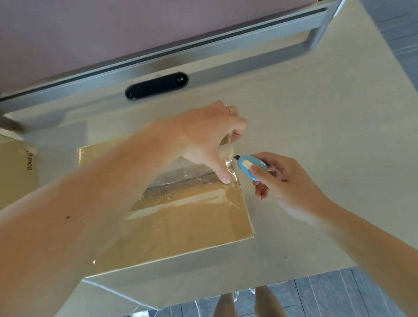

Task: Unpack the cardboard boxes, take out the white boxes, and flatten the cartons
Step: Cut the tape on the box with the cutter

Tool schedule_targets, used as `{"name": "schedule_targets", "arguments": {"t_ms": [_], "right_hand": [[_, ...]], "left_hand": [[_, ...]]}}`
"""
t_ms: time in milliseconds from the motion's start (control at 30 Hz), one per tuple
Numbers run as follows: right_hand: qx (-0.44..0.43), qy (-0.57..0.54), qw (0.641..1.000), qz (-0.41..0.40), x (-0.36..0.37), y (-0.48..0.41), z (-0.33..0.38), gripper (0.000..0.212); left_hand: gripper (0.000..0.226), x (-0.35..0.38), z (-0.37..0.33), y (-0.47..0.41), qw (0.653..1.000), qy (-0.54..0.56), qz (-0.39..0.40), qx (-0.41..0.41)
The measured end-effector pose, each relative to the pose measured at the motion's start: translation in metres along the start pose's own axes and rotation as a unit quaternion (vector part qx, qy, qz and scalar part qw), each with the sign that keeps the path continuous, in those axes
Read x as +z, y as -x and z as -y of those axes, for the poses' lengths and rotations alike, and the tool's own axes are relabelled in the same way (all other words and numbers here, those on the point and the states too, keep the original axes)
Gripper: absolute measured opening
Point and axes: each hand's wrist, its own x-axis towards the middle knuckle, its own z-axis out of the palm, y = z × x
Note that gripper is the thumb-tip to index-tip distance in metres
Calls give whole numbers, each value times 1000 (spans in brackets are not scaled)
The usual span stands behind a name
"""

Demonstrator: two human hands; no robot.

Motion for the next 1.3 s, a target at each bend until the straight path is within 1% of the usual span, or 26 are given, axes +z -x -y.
{"name": "schedule_targets", "arguments": {"t_ms": [267, 433, 633, 733, 800, 1100, 1300], "right_hand": [[-11, 20, 1000, 18, -3, -3, 1, 14], [-15, 14, 1000, 16, -3, -4, -1, 14], [-25, 2, 1000, 12, -2, -1, -6, 15], [-26, -18, 999, 4, -2, 0, -6, 24], [-24, -28, 999, 4, -2, -2, -6, 27], [-36, -38, 999, 5, 2, -6, -6, 25], [-36, -8, 999, 18, 1, -3, -5, 23]], "left_hand": [[76, -2, -4, -7, 1000, 0, 14, -10], [74, -1, -2, -6, 1000, 19, 14, -8], [73, -3, 0, -7, 999, 13, 31, -2], [72, -4, 0, -9, 999, 10, 39, 4], [72, -4, -1, -11, 999, 8, 39, 7], [72, -5, -2, -11, 999, 5, 35, 10], [70, -3, -2, -10, 999, 7, 34, 8]]}}
